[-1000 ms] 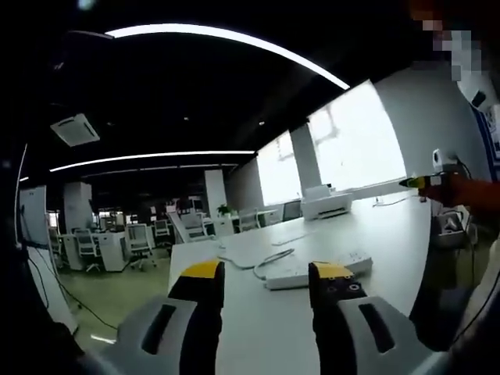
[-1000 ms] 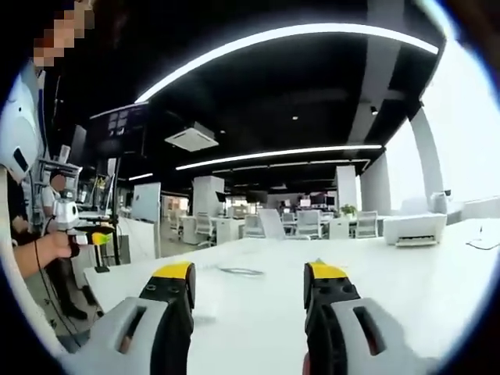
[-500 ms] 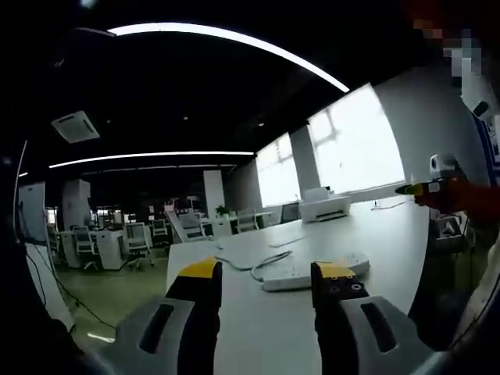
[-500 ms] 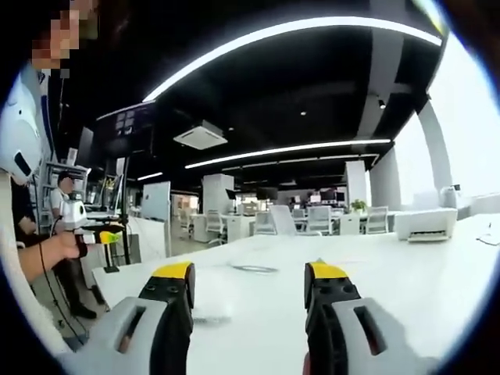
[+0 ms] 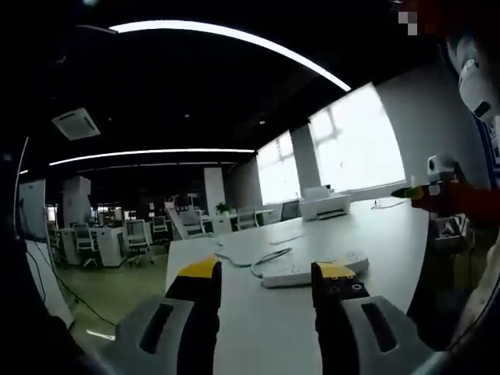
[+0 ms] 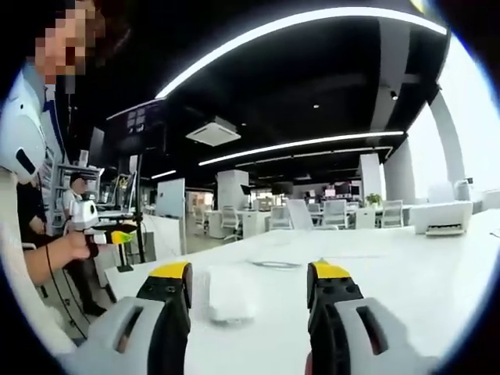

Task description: Pick up the power strip scattered on the table, fix it on the side mounting bracket of the table, and press the switch

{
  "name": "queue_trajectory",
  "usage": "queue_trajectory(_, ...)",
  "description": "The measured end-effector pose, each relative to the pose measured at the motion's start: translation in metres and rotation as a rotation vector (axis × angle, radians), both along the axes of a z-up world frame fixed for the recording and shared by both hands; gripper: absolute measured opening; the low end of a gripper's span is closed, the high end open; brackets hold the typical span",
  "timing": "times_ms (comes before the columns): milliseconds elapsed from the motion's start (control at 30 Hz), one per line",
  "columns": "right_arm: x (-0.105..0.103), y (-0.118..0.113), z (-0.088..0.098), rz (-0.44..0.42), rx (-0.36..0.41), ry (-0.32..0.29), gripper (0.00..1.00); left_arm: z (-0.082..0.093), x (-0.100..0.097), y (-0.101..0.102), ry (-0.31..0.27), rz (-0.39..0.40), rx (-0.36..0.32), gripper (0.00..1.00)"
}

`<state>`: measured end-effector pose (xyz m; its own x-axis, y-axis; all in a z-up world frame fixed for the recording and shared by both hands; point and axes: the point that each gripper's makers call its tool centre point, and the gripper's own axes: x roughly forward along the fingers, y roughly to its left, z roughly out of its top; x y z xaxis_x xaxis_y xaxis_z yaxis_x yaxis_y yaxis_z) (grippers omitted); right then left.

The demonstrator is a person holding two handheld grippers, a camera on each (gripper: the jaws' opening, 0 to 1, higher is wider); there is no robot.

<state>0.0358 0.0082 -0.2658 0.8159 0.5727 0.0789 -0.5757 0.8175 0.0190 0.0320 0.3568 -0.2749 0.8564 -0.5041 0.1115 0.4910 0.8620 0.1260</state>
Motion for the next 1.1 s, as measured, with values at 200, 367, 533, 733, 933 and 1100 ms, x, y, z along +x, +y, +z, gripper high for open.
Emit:
queue_trajectory(200, 0.002, 0.014, -0.007, 0.025, 0.021, 0.024, 0.56, 0.000, -0.001, -0.001, 0.005, -0.005, -0.006, 0.50)
queue_trajectory(367, 0.006, 0.026, -0.016, 0.047, 0.000, 0.048, 0.58, -0.005, 0.003, -0.003, 0.023, -0.016, 0.002, 0.52)
queue_trajectory(533, 0.011, 0.034, -0.025, 0.063, -0.020, 0.075, 0.60, -0.010, 0.005, -0.005, 0.039, -0.023, 0.014, 0.53)
queue_trajectory(733, 0.017, 0.042, -0.035, 0.050, -0.078, 0.089, 0.63, -0.012, 0.008, -0.005, 0.049, -0.020, 0.003, 0.54)
queue_trajectory(933, 0.022, 0.051, -0.040, 0.058, -0.087, 0.098, 0.66, -0.013, 0.012, 0.001, 0.049, -0.006, -0.013, 0.54)
queue_trajectory(1100, 0.027, 0.055, -0.047, 0.065, -0.104, 0.106, 0.67, -0.015, 0.014, 0.005, 0.058, 0.005, -0.008, 0.54)
